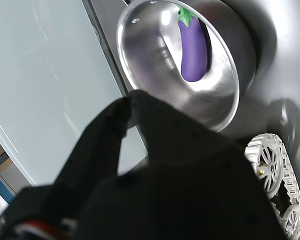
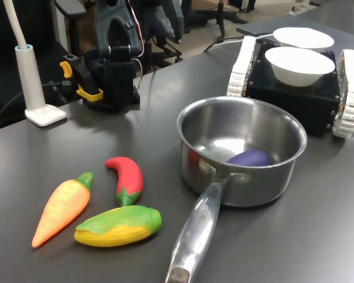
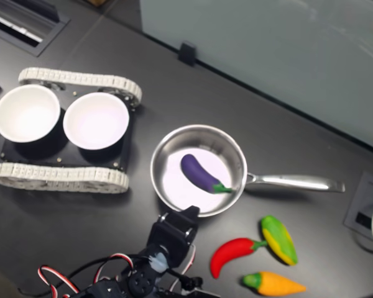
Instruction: Pick up the carrot and place them in the pan
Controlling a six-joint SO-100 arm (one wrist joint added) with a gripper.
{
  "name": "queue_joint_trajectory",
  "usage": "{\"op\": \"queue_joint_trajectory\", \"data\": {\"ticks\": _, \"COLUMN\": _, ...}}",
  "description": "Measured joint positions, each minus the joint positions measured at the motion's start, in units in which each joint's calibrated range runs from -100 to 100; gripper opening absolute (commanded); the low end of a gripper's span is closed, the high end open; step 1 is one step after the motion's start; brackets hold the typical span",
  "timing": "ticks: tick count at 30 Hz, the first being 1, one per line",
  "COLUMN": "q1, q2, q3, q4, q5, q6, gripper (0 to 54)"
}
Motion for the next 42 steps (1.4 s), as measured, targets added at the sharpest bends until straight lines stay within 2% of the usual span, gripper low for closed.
{"op": "queue_joint_trajectory", "data": {"ticks": 9, "q1": 7.92, "q2": 6.48, "q3": -8.69, "q4": 0.00, "q5": 0.39, "q6": -0.92, "gripper": 2.9}}
{"op": "queue_joint_trajectory", "data": {"ticks": 21, "q1": 17.27, "q2": 22.73, "q3": -24.62, "q4": 0.00, "q5": 1.37, "q6": -2.20, "gripper": 5.1}}
{"op": "queue_joint_trajectory", "data": {"ticks": 28, "q1": 20.57, "q2": 28.96, "q3": -28.42, "q4": 0.00, "q5": 2.78, "q6": -2.66, "gripper": 6.5}}
{"op": "queue_joint_trajectory", "data": {"ticks": 32, "q1": 22.00, "q2": 31.99, "q3": -29.77, "q4": 0.00, "q5": 3.71, "q6": -2.85, "gripper": 10.6}}
{"op": "queue_joint_trajectory", "data": {"ticks": 38, "q1": 23.76, "q2": 34.51, "q3": -30.05, "q4": 0.00, "q5": 6.11, "q6": -3.21, "gripper": 13.5}}
{"op": "queue_joint_trajectory", "data": {"ticks": 42, "q1": 25.08, "q2": 35.86, "q3": -30.05, "q4": 0.00, "q5": 7.67, "q6": -3.21, "gripper": 17.9}}
